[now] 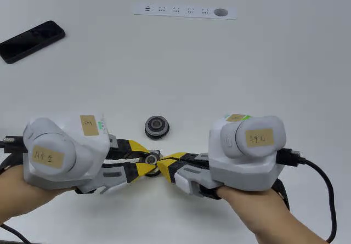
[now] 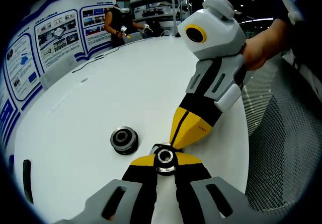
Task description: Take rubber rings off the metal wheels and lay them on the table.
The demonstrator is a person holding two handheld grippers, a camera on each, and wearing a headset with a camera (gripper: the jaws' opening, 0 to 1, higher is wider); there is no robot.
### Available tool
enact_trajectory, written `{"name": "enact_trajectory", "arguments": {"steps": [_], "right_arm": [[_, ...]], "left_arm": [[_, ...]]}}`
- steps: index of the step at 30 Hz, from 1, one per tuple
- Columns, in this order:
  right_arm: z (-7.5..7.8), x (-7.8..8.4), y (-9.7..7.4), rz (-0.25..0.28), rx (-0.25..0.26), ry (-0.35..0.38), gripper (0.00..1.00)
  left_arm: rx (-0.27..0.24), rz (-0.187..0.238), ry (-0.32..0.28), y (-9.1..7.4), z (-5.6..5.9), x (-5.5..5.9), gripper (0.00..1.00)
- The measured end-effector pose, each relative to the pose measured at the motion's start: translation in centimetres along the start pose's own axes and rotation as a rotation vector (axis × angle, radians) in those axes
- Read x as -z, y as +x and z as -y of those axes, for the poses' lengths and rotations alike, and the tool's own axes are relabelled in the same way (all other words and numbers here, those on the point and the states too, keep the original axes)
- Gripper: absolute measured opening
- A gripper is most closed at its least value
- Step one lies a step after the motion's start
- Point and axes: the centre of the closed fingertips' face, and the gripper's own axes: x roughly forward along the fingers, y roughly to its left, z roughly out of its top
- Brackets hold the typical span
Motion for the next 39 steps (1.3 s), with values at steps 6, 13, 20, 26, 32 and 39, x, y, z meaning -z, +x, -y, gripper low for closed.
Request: {"name": "enact_trajectory", "arguments": {"steps": [6,13,20,26,32,39], "right_arm": [[-0.2,-0.1,0.0,-0.005,-0.002,-0.002,0.01],[-0.2,-0.2,-0.1,0.005,-0.007,0.012,0.01],[-0.3,-0.2,-0.2,0.010,-0.013,0.032,0.01],[-0.4,-0.1,-0.3,0.012,-0.020,0.050,0.01],[-1.1,-0.5,-0.4,0.027,-0.046,0.071,0.01],[-1.1,-0.4,-0.4,0.024,-0.035,0.085,0.01]], "left_arm": [[0.001,-0.003,0.003,0.0,0.0,0.0,0.12],[-0.002,0.008,-0.011,0.0,0.0,0.0,0.12],[0.000,0.002,-0.007,0.0,0.0,0.0,0.12],[0.002,0.001,-0.011,0.1,0.1,0.0,0.13],[0.003,-0.006,0.005,0.1,0.1,-0.1,0.13],[-0.008,-0.002,-0.001,0.2,0.0,-0.1,0.13]]}}
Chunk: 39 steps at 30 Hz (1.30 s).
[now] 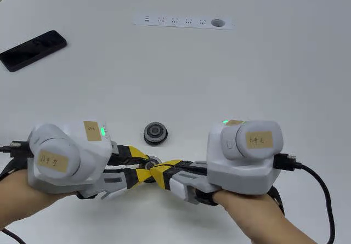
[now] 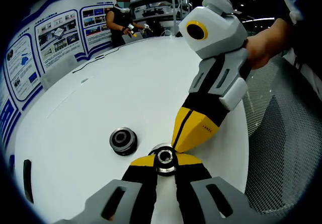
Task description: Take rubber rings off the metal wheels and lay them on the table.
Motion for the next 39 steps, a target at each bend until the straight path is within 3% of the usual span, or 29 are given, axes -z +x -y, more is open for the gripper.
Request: {"name": "enact_trajectory", "arguments": {"steps": [13,23,32,39], "right_arm": [[0.0,0.1,-0.2,0.015,0.007,0.094,0.02],[-0.4,-0.4,-0.2,0.041,-0.013,0.153,0.02],[-0.8,-1.5,-0.8,0.087,-0.041,0.218,0.02],[0.5,-2.6,-2.4,0.144,-0.020,0.283,0.02]], "left_arm": [[-0.021,-0.032,0.008,0.0,0.1,0.0,0.13],[-0.044,-0.013,0.017,-1.8,0.1,-0.7,0.14],[-0.098,0.010,-0.010,-3.7,-1.0,-1.1,0.16],[-0.108,0.030,-0.013,-3.8,-1.5,-1.8,0.17]]}}
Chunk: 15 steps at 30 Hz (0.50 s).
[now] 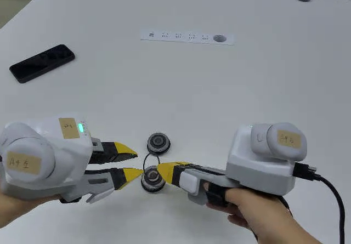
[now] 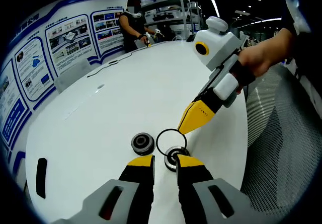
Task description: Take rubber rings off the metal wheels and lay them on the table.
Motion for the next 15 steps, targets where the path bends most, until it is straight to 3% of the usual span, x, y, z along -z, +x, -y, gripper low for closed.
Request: {"name": "enact_trajectory", "arguments": {"steps": [5,9,15], "right_arm": [[1.8,-0.5,-1.3,0.029,0.044,0.039,0.02],[3.7,-0.2,-2.2,0.023,0.093,0.047,0.02],[5.5,0.6,-3.3,0.021,0.133,0.093,0.02]], "left_arm": [[0.015,0.004,0.001,0.8,0.3,-0.1,0.17],[0.031,-0.003,-0.008,1.6,0.7,0.1,0.17],[0.050,-0.010,-0.020,2.3,1.2,0.6,0.17]]}}
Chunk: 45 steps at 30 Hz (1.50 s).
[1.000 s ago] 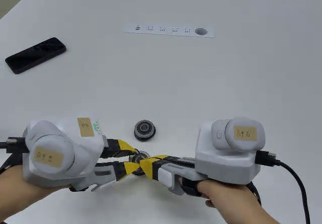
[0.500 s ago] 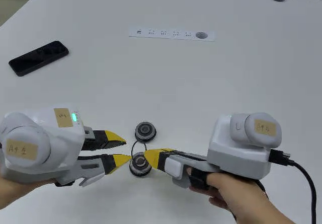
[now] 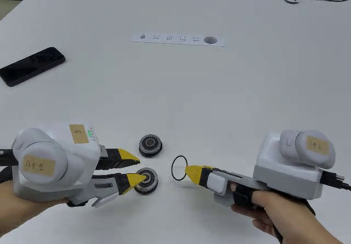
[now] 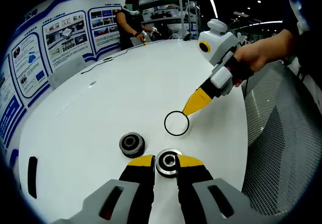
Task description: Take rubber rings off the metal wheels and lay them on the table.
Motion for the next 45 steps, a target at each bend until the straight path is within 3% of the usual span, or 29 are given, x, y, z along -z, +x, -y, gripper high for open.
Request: {"name": "enact_trajectory", "arguments": {"steps": [5,8,21,36,41,45], "right_arm": [[0.9,0.7,-0.2,-0.011,0.027,0.028,0.02],[1.6,1.0,-0.3,-0.023,0.067,0.000,0.02],[4.0,0.1,-1.5,0.006,0.182,0.004,0.02],[5.0,-0.6,-2.2,0.018,0.237,-0.040,0.09],[5.3,-1.8,-2.6,0.072,0.251,-0.076,0.10],[5.4,-2.4,-2.9,0.094,0.257,-0.061,0.10]], "left_arm": [[0.008,0.007,-0.010,0.2,0.2,0.0,0.17],[0.011,0.001,-0.009,0.3,0.1,0.2,0.17],[0.020,-0.019,-0.009,0.7,0.4,0.9,0.16],[0.027,-0.036,0.007,0.9,0.6,1.2,0.15],[0.029,-0.034,0.008,1.0,0.5,1.2,0.15],[0.033,-0.039,0.012,1.1,0.6,1.1,0.15]]}}
